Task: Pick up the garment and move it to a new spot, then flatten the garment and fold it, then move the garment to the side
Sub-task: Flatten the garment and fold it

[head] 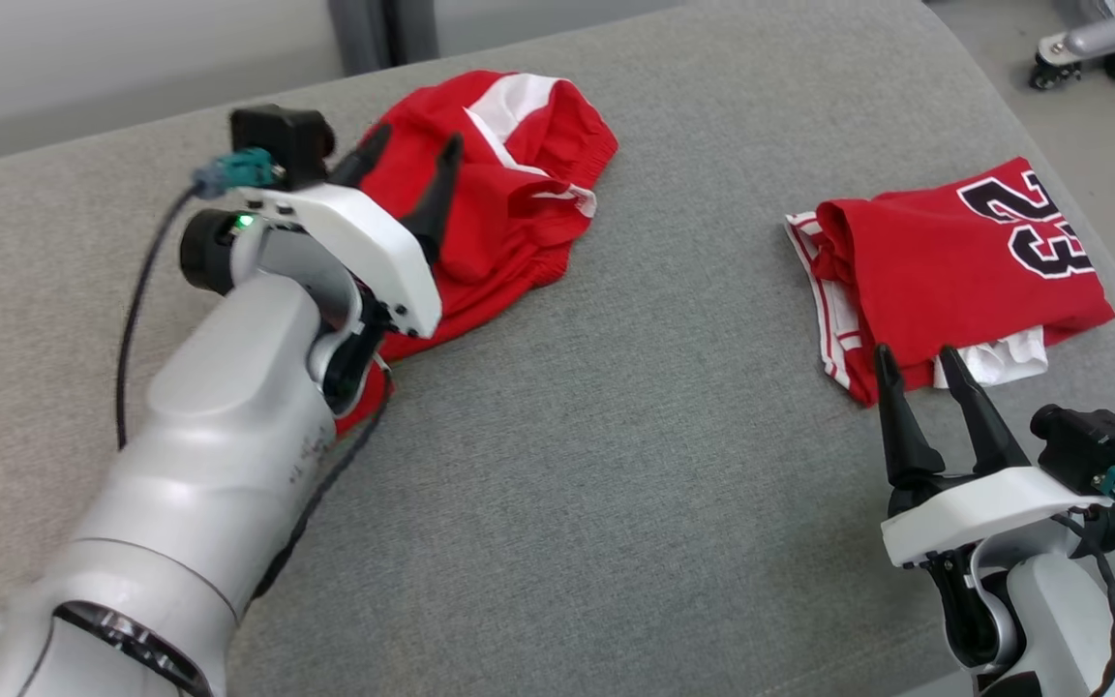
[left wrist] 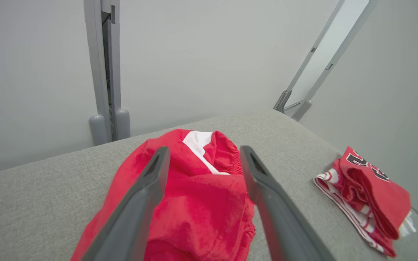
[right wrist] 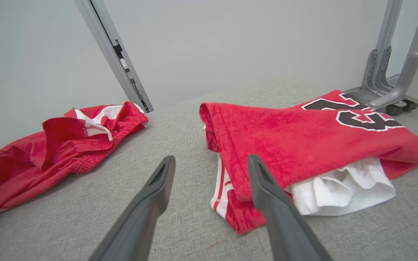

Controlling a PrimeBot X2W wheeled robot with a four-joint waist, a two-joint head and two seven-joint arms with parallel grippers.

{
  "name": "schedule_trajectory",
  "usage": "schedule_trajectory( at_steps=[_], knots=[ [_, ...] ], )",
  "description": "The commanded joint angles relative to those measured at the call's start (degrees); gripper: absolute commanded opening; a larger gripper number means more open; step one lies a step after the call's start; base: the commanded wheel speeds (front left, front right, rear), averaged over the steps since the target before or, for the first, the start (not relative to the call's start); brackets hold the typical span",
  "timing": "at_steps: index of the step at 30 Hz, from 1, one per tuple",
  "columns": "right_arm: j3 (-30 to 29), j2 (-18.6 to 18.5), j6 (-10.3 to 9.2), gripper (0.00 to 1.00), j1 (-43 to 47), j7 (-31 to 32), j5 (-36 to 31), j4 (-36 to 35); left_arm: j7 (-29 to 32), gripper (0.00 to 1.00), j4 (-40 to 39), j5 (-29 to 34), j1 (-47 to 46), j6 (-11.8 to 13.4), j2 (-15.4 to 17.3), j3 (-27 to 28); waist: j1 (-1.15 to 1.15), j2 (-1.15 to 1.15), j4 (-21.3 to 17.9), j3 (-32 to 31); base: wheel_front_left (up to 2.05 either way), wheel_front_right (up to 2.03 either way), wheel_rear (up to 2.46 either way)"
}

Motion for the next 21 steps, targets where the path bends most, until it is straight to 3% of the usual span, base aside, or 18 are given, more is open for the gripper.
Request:
schedule_trajectory(
  at_steps=[1, 8, 12, 16, 21],
  knots=[
    [-0.2, -0.5, 0.01, 1.0, 0.5, 0.0, -0.3, -0.1, -0.6, 1.0, -0.6, 1.0, 1.0, -0.3, -0.2, -1.3, 0.0, 0.0, 1.4, -1.4, 0.0, 0.0, 0.0],
    [-0.2, -0.5, 0.01, 1.0, 0.9, 0.8, -0.6, -0.7, 0.1, 1.0, -1.8, 5.2, 1.1, -0.4, -1.2, -7.9, 0.0, 0.0, 1.9, -2.2, 0.0, 0.0, 0.0],
    [0.2, -0.3, 0.01, 1.0, 0.8, 0.8, -0.4, -1.1, 3.3, 1.0, 0.0, 7.9, -0.2, 1.2, -1.5, -11.6, 0.0, 0.0, 0.9, -1.6, 0.0, 0.0, 0.0],
    [0.7, 0.1, 0.01, 1.0, 0.1, 0.7, 0.0, -1.1, 6.7, 1.0, 1.9, 9.1, -1.3, 2.9, -1.8, -13.8, 0.0, 0.0, -0.7, -0.6, 0.0, 0.0, 0.0],
    [1.3, 0.6, 0.01, 1.0, -0.5, 0.4, 0.4, -0.8, 9.5, 1.0, 3.2, 8.4, -2.1, 3.0, -1.9, -14.6, 0.0, 0.0, -2.3, 0.3, 0.0, 0.0, 0.0]
  ],
)
